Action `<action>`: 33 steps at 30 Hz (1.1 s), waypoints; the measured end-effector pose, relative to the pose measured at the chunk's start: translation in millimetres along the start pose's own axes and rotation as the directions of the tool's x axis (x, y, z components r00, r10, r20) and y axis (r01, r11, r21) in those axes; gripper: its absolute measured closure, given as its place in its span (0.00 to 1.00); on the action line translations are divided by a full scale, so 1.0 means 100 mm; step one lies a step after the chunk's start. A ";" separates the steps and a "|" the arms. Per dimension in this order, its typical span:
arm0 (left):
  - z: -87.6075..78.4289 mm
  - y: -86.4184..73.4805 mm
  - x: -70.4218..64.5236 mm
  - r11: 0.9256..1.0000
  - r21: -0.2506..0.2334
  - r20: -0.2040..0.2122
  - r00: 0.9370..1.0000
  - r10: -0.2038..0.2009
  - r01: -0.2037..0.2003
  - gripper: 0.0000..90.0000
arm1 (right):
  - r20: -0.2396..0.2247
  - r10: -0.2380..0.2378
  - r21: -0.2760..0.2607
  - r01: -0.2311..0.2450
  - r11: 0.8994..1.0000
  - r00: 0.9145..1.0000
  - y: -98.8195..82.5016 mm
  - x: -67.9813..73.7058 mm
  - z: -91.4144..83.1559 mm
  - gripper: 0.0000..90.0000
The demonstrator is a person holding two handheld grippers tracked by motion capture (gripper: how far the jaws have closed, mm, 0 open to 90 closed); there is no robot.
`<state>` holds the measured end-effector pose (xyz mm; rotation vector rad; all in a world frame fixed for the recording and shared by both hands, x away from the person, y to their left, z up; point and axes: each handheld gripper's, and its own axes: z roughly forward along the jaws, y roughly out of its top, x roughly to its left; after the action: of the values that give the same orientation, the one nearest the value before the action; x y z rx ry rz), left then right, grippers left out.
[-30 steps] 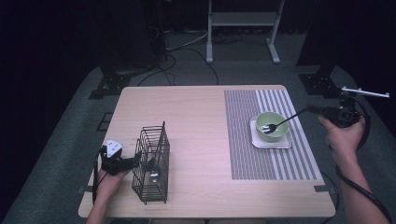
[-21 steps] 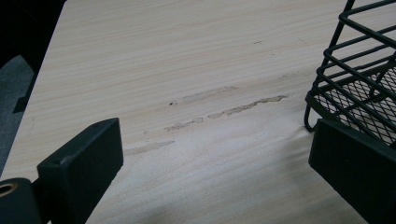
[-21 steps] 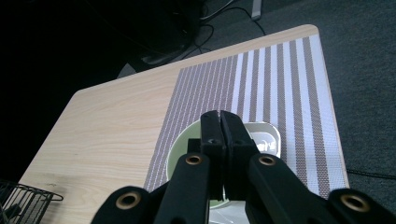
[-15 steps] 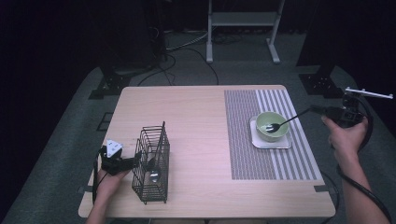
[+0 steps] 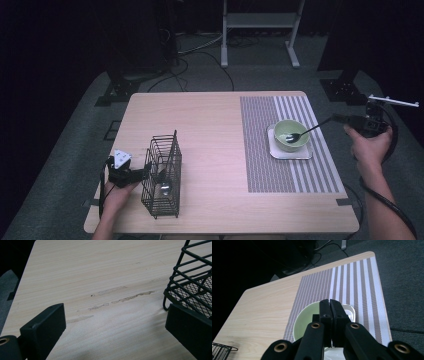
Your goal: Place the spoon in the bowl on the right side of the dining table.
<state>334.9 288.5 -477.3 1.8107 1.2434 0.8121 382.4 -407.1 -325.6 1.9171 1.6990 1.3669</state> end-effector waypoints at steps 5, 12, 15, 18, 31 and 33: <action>0.00 0.00 0.00 1.000 0.000 -0.001 1.000 -0.001 0.001 0.02 | 0.007 0.011 0.002 -0.011 1.000 1.000 -0.02 -0.03 0.03 0.98; 0.00 0.00 0.00 1.000 0.002 -0.001 1.000 0.001 -0.001 0.02 | 0.014 0.015 0.007 -0.015 1.000 1.000 -0.04 -0.07 0.07 0.98; 0.00 0.00 0.00 1.000 0.002 -0.001 1.000 0.000 0.000 0.02 | 0.017 0.018 0.007 -0.018 1.000 1.000 -0.05 -0.08 0.08 0.98; 0.00 0.00 0.00 1.000 0.004 0.000 1.000 -0.002 0.002 0.02 | 0.018 0.021 0.007 -0.021 1.000 1.000 -0.05 -0.10 0.10 0.98; 0.00 0.00 0.00 1.000 0.004 0.000 1.000 0.003 -0.003 0.02 | 0.011 0.031 0.018 -0.031 0.999 0.999 -0.09 -0.14 0.19 0.98; 0.00 0.00 0.00 1.000 0.007 0.000 1.000 0.004 -0.004 0.02 | 0.007 0.034 0.019 -0.035 0.999 0.999 -0.09 -0.15 0.20 0.98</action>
<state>335.4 288.7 -477.2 1.8198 1.2445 0.8113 393.4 -409.1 -349.9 1.9681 1.6894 1.3592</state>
